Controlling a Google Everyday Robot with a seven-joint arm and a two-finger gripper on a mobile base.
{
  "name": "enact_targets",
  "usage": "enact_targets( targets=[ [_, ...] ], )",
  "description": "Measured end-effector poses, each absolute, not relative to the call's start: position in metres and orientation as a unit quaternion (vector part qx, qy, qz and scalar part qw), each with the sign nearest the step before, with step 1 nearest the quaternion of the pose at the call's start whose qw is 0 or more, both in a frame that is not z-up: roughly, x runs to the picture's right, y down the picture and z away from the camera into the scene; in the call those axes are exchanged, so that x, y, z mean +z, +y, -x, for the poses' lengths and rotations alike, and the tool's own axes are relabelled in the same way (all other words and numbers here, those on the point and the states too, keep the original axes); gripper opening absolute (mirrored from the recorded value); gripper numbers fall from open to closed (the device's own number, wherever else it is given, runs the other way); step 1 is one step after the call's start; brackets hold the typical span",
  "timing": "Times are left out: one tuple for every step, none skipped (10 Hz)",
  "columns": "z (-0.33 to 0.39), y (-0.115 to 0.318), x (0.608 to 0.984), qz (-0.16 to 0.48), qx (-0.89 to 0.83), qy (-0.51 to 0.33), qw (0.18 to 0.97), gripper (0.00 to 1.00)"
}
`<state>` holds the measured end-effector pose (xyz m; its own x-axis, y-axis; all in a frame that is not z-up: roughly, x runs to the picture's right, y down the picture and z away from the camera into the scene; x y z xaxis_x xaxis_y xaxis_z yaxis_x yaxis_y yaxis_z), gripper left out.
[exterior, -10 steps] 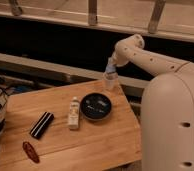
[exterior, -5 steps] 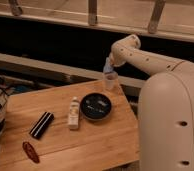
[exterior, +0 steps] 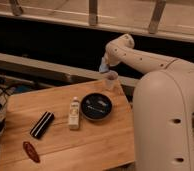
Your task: Place the white sponge in the ceramic cup
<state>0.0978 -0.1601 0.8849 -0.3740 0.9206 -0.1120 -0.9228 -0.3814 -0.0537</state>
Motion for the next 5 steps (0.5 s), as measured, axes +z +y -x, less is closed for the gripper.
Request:
enact_targets(
  targets=[
    [-0.102,-0.159,0.884,0.06,0.829,0.009,0.555,0.12],
    [-0.101,-0.159,0.883,0.06,0.83,0.008,0.554,0.21],
    [-0.1,-0.165,0.883,0.05,0.836,0.012,0.546,0.31],
    [-0.104,-0.168,0.882,0.042,0.841,0.018,0.539,0.34],
    [-0.113,-0.169,0.881,0.034,0.847,0.023,0.53,0.33]
  ],
)
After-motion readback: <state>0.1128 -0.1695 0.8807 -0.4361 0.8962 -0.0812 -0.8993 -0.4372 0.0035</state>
